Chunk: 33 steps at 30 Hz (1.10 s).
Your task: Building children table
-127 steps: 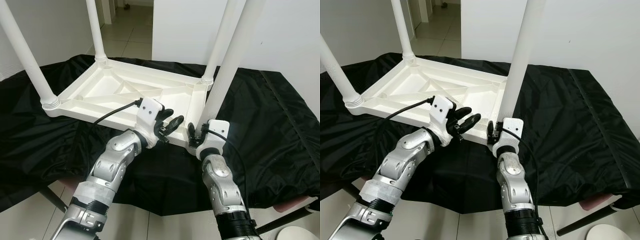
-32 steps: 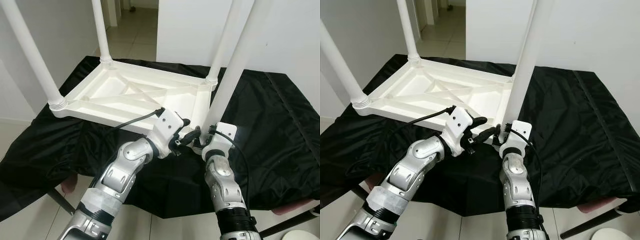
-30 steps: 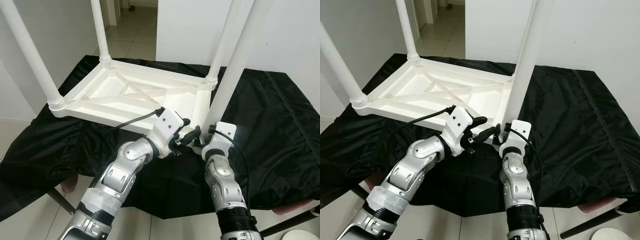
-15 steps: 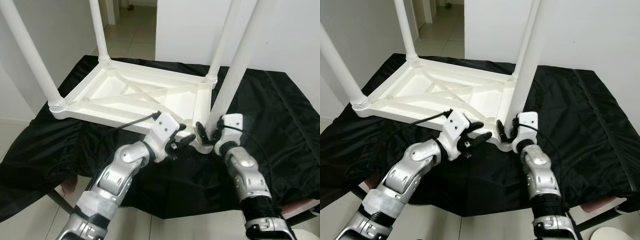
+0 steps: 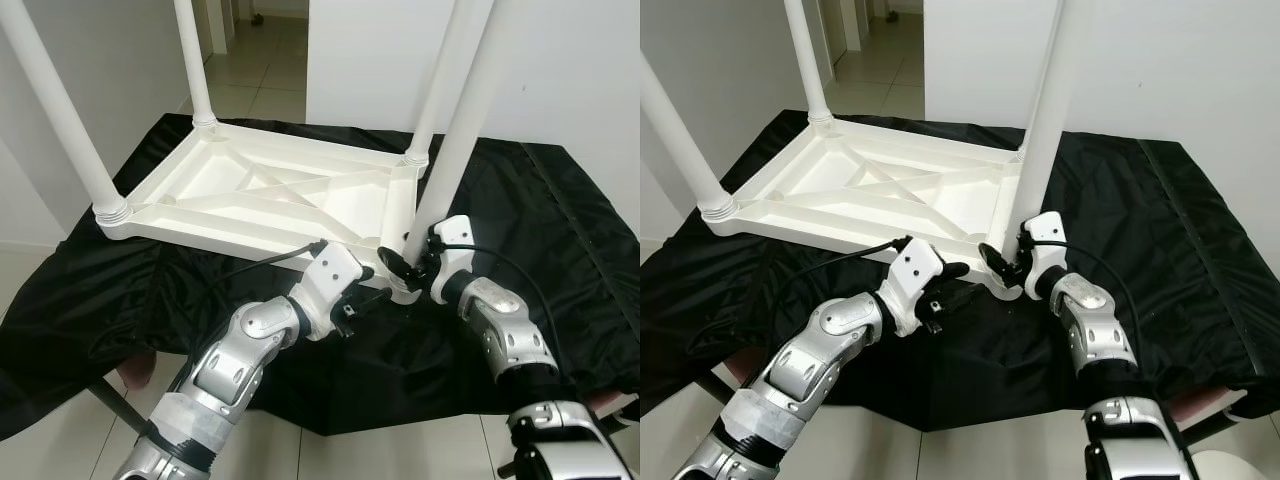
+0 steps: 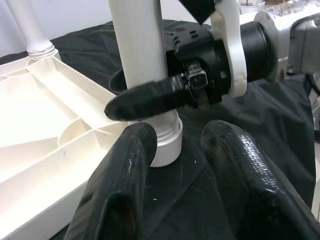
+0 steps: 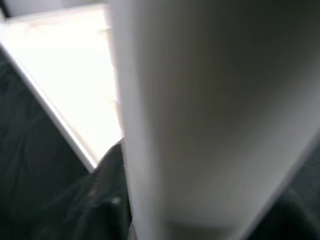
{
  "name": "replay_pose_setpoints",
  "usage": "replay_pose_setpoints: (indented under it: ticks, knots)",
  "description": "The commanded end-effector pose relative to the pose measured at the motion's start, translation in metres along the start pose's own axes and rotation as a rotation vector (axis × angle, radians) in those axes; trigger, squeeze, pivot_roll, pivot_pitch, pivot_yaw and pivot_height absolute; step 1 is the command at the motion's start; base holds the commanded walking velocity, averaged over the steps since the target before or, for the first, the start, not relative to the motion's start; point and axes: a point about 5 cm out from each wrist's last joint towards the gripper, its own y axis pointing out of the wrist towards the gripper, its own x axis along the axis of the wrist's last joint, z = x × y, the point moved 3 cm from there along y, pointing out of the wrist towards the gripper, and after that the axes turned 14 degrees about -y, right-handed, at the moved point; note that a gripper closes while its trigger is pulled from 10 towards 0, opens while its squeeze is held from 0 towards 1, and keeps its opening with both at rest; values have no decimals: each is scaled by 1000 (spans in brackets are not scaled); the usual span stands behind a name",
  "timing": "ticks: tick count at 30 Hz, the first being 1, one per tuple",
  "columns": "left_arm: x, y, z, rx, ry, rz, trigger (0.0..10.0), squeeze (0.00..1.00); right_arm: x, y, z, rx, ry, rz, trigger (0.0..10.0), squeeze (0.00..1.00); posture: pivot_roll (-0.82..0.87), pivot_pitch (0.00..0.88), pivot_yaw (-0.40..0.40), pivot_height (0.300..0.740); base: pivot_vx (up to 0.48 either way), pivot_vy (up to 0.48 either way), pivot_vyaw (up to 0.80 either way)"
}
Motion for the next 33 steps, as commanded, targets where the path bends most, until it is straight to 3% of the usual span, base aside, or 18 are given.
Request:
replay_pose_setpoints:
  ticks: [1,8,9,14,16,22,25,30,31,33]
  knots:
    - [-5,0,-6,-50,10,21,10000,0,-5,1,6,64,-10,25,0,0,43,0,-29,740,0,0,0]
    - [-3,0,-6,-43,8,17,10000,0,-11,-5,5,91,-10,43,0,0,42,0,-34,740,0,0,0]
    - [-2,0,-5,-39,7,16,10000,0,-12,-6,5,94,-6,40,10000,0,40,0,-33,740,0,0,0]
    - [0,0,-5,-36,10,14,10000,0,-9,-6,4,45,40,16,10000,0,38,0,-31,740,0,0,0]
    - [0,1,-5,-34,12,11,10000,0,-9,-2,3,-59,53,44,10000,0,33,0,-26,740,0,0,0]
    - [1,1,-4,-32,11,7,10000,0,-8,1,4,-189,88,62,10000,0,29,1,-26,740,0,0,0]
    - [1,0,-3,-24,9,3,10000,0,-8,1,9,-302,148,82,10000,0,27,4,-27,740,0,0,0]
    - [2,-1,-2,-18,7,-1,10000,0,-8,0,14,-366,164,94,10000,0,28,5,-30,740,0,0,0]
    - [3,-1,0,-8,3,-6,10000,0,-10,-4,15,-521,199,130,10000,0,25,6,-34,740,0,0,0]
    - [3,-1,0,-4,2,-9,10000,0,-11,-8,16,-611,211,157,10000,0,25,6,-35,740,0,0,0]
